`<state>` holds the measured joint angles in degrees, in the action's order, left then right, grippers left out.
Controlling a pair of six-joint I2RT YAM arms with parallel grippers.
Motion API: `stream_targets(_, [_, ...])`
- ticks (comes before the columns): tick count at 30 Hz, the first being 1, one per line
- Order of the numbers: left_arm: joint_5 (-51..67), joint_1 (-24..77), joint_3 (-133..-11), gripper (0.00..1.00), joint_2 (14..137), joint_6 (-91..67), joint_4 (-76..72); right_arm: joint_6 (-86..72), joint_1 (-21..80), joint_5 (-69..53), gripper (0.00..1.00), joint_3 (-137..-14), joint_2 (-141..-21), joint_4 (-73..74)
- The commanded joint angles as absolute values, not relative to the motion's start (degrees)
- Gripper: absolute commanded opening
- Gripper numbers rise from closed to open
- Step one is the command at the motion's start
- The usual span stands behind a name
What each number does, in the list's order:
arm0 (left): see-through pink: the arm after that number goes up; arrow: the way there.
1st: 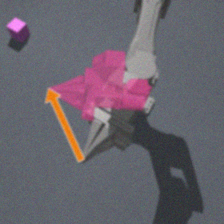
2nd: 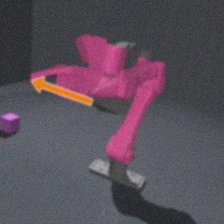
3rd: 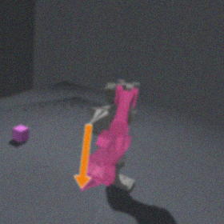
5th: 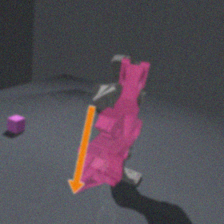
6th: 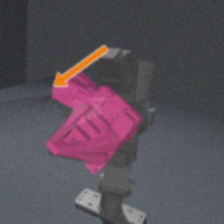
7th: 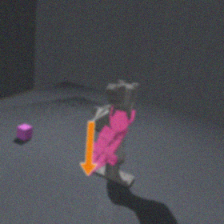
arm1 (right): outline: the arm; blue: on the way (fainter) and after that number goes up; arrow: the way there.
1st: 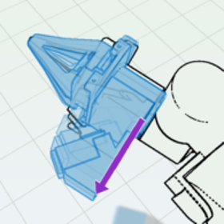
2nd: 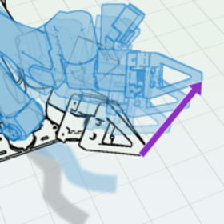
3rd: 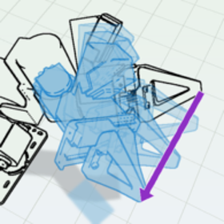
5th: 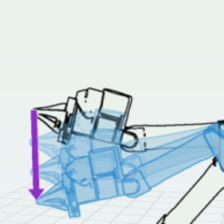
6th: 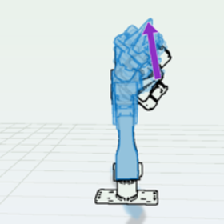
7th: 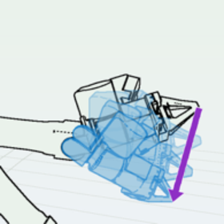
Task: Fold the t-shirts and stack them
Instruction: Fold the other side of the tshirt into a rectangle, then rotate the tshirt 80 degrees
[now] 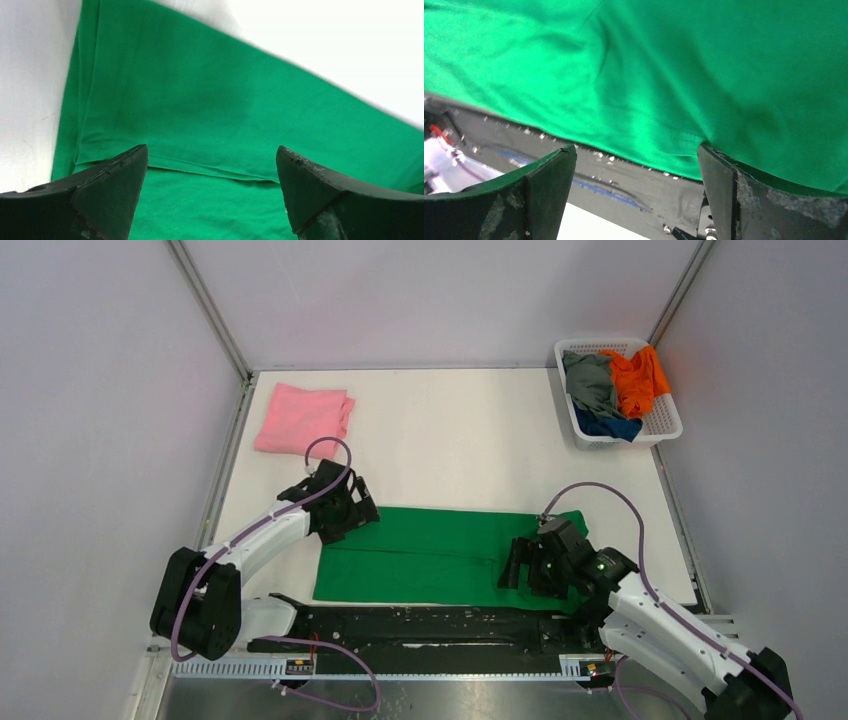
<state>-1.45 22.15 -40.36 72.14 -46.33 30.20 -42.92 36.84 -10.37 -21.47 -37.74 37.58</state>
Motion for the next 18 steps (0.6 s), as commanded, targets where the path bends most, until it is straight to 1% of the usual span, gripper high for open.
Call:
stream_targets(1, [2.2,22.0,-36.3,0.99,73.5,-46.2,26.5,-46.6,35.8,-2.8,0.99,-23.5,-46.8,34.8])
stream_targets(3, [2.1,22.0,-35.3,0.99,74.0,-46.6,25.6,-45.5,33.1,-3.6,1.00,-24.2,-53.0,31.5])
stream_targets(5, [1.8,22.0,-35.2,0.99,74.5,-46.6,25.4,-43.5,28.1,-8.0,0.99,-24.4,-60.1,25.8])
stream_targets(7, [1.6,22.0,-35.2,0.99,75.3,-46.8,25.2,-40.3,22.7,-12.1,0.99,-27.4,-68.5,23.4])
stream_targets(8, [1.6,22.0,-35.1,0.99,75.6,-47.1,24.7,-39.5,20.9,-12.2,1.00,-29.8,-72.8,23.3])
stream_targets(13, [4.3,22.0,-34.9,0.99,77.4,-50.3,20.6,-35.4,15.9,-10.5,0.99,-48.6,-92.9,23.1])
stream_targets(18, [7.2,24.7,-31.5,0.99,75.6,-57.4,14.6,-30.2,14.3,-12.0,1.00,-74.4,-111.7,32.1])
